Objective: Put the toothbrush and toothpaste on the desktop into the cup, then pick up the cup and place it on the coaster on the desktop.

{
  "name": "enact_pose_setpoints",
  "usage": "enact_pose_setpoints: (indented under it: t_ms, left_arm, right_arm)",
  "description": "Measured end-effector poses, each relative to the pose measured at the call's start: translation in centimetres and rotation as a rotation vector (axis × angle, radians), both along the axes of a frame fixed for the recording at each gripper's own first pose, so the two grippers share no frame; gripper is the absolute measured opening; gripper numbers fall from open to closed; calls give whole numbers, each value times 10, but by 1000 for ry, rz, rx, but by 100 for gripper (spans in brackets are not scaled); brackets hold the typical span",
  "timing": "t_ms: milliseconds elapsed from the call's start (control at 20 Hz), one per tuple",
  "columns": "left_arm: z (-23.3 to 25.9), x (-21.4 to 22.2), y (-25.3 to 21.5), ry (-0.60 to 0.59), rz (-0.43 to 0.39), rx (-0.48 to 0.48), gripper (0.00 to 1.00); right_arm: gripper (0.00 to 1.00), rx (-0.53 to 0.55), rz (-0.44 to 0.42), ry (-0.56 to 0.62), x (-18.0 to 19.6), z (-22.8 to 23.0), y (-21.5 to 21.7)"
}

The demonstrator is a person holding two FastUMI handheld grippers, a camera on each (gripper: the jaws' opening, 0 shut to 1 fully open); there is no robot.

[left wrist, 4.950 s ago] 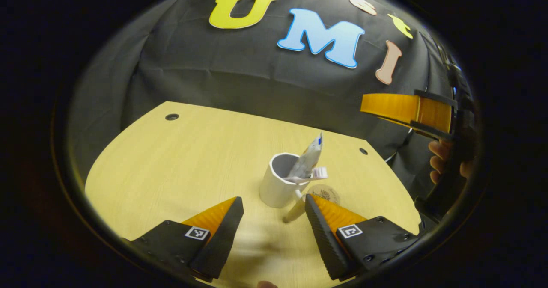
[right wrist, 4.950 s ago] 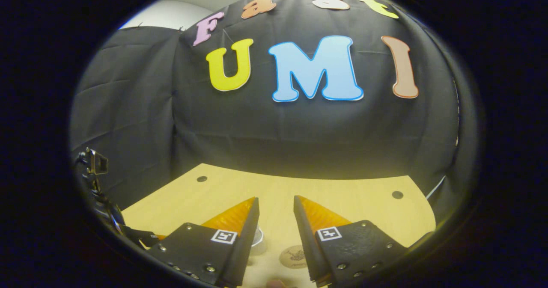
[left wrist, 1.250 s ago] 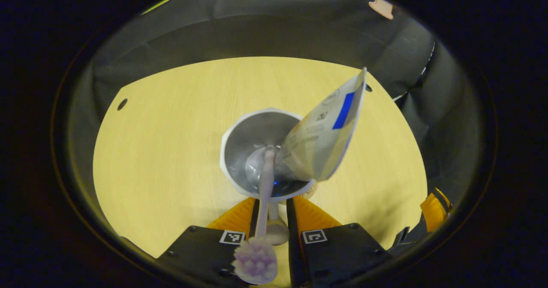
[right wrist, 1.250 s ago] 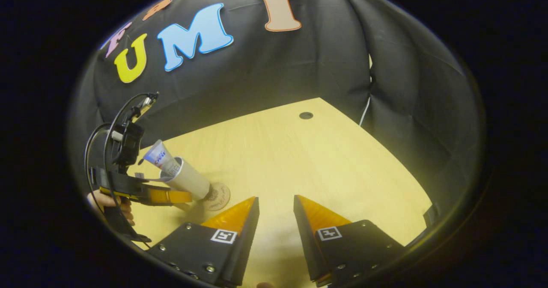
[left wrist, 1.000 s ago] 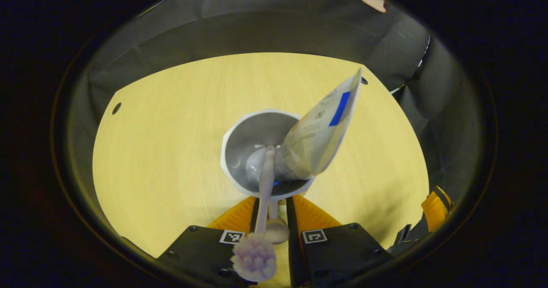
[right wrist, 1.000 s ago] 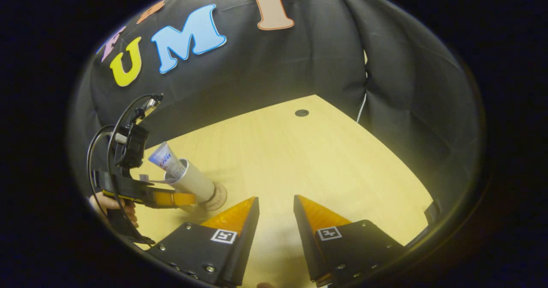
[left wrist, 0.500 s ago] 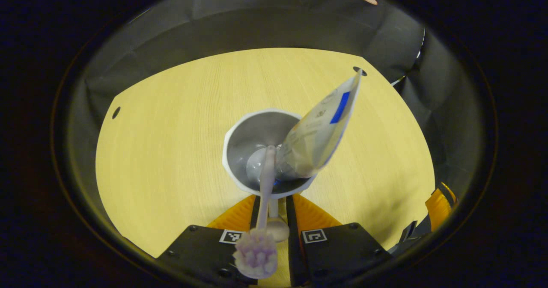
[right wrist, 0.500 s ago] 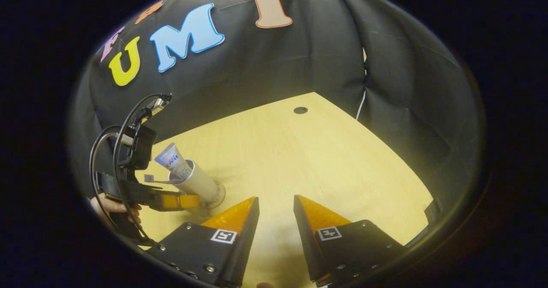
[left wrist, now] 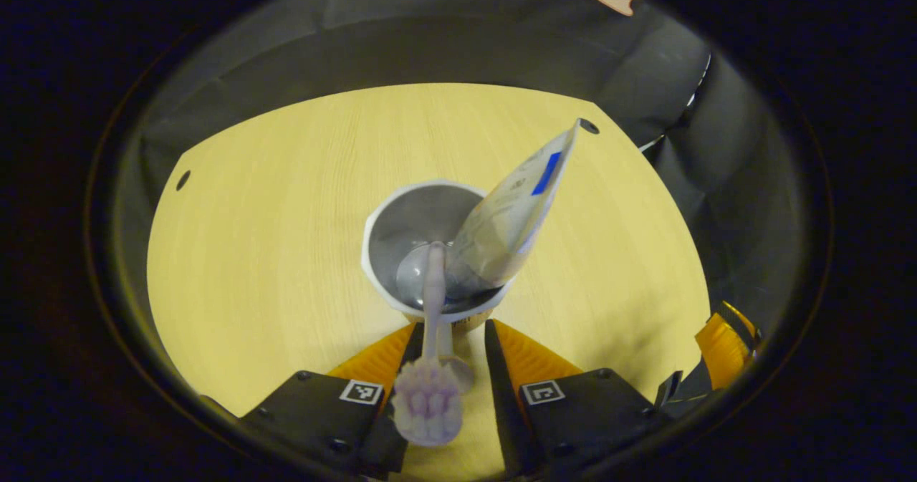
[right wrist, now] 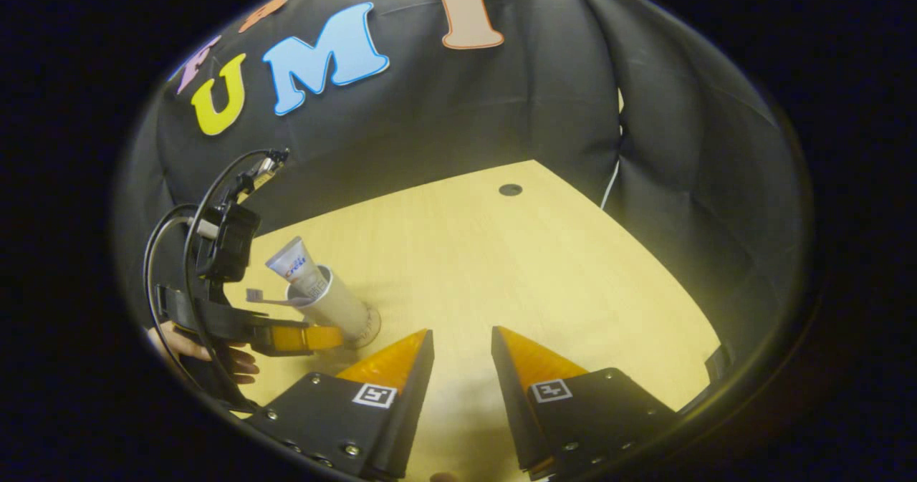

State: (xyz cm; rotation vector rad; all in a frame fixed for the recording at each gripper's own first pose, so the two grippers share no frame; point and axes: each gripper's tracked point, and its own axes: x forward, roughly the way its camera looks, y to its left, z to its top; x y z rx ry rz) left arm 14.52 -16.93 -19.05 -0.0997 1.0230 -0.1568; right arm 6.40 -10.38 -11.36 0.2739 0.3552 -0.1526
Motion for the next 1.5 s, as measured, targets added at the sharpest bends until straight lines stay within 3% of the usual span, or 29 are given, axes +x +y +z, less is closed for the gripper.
enact_pose_setpoints:
  t_ms: [150,250,400,650,700,750,800,1050,1100,1150,1200,1300,1400,1450,1500]
  left_arm:
    - [13,-13,4,-36,17,-33,75]
    - [22,-26,7,-53,40,-58,83]
    - [35,-44,21,-117,68,-53,87]
    - [86,-69,45,-304,163,-58,83]
    - [98,-74,50,-346,176,-54,83]
    - [107,-80,56,-388,185,-49,83]
    - [117,-86,61,-431,192,-43,80]
    - [182,-109,77,-636,195,-25,83]
    - [193,-114,82,-663,193,-11,80]
    - [206,-117,84,-709,190,3,83]
    - [213,-120,85,-739,190,10,80]
    - [224,-124,87,-785,186,18,83]
    - [221,-120,89,-813,181,18,81]
    - [225,-120,91,-834,178,16,81]
    - [226,-119,94,-853,175,16,83]
  right_arm:
    - [53,-29,29,-21,2,14,5]
    - [53,-41,53,-48,4,24,11]
    - [53,-68,87,-91,5,40,18]
    - [53,-137,147,-186,-4,73,35]
    - [49,-153,157,-204,-6,79,38]
    - [53,-170,167,-222,-8,84,42]
    - [49,-195,176,-249,-12,93,47]
    - [49,-248,204,-334,-26,117,65]
    - [53,-249,207,-345,-28,118,69]
    - [53,-249,210,-365,-31,123,73]
    - [53,-254,210,-385,-33,127,75]
    - [49,-278,189,-407,-37,131,73]
    - [53,-294,172,-405,-38,131,71]
    - [49,-297,165,-410,-40,133,73]
    - [53,-300,159,-413,-41,134,73]
